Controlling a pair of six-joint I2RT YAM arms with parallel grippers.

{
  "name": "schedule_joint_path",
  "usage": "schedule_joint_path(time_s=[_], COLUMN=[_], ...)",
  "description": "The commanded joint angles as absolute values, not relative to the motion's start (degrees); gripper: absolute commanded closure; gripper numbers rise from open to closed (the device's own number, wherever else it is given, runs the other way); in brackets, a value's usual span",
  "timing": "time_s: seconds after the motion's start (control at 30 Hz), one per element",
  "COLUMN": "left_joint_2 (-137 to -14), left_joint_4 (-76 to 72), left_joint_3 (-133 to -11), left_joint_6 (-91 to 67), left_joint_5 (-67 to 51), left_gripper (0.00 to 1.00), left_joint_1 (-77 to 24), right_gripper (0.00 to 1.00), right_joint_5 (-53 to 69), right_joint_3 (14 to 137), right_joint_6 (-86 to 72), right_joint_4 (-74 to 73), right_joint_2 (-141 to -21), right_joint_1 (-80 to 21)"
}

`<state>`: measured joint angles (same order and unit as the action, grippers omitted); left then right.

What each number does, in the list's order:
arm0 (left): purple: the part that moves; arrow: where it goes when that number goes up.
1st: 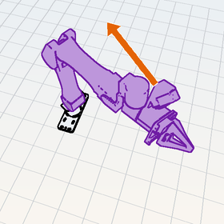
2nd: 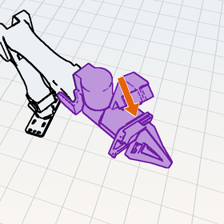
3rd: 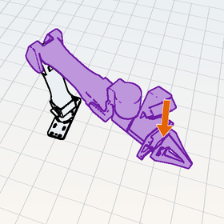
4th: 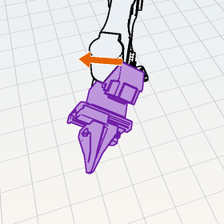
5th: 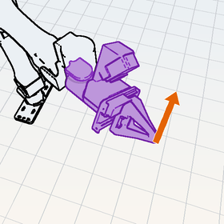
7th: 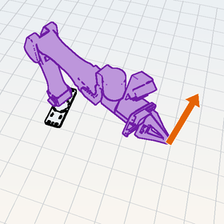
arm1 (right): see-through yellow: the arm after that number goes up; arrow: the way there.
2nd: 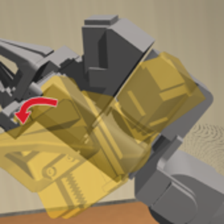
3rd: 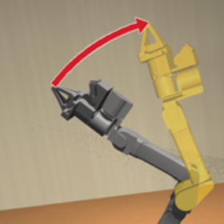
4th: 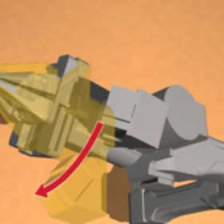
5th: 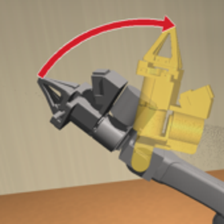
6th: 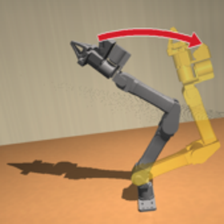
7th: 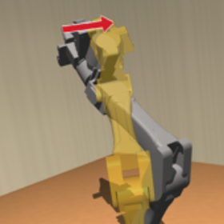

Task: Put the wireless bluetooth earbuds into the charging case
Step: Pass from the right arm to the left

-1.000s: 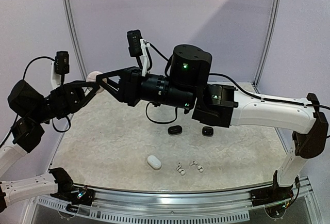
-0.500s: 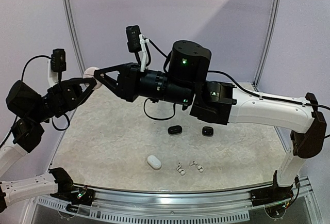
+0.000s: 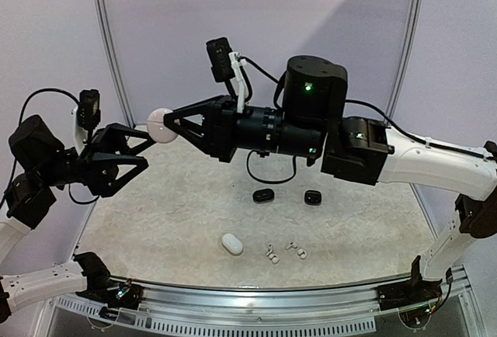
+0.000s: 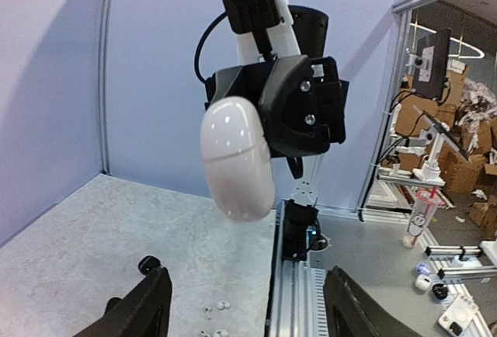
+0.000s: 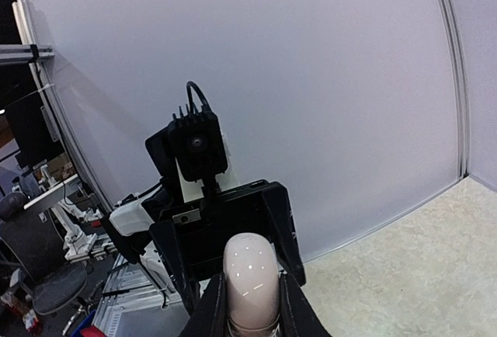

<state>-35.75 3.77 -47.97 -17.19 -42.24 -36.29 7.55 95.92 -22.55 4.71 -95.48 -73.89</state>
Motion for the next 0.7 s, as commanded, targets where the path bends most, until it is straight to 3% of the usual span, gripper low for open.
schedule_joint_path(time_s=[0.0,0.17,0.27,0.33,0.67], left_joint_2=[-37.29,-39.53,-40.83,-41.93,-43.75], left_joint_4=[9.09,5.18,3.62,3.69,3.32], left_joint_3=[-50.94,-52.24,-52.87,-53.56,-54.59], left_joint_6=[-11.01,-14.76,-15.64,-15.43,-14.72], left_joint_5=[-47.69,-48.15,-47.39,-47.39,-46.61], left_gripper=[0.36,0.38,0.29,0.28,0.52], left_joint_1=[-36.04,-36.65,-37.90,-38.81,-42.80], right_gripper=[1.00,1.00,1.00,1.00,1.00], right_joint_5=[10.23,10.86,11.26,11.65,10.64], right_joint_3=[95.25,93.61,93.51,93.52,93.78], right_joint_6=[-14.58,-6.95,-3.33,-1.52,1.61], right_joint_4=[0.31,0.35,0.82,1.21,1.28], right_joint_2=[-91.99,-90.58,-90.35,-90.43,-90.52], right_joint_1=[-74.39,-75.09,-75.54,-75.78,-76.59])
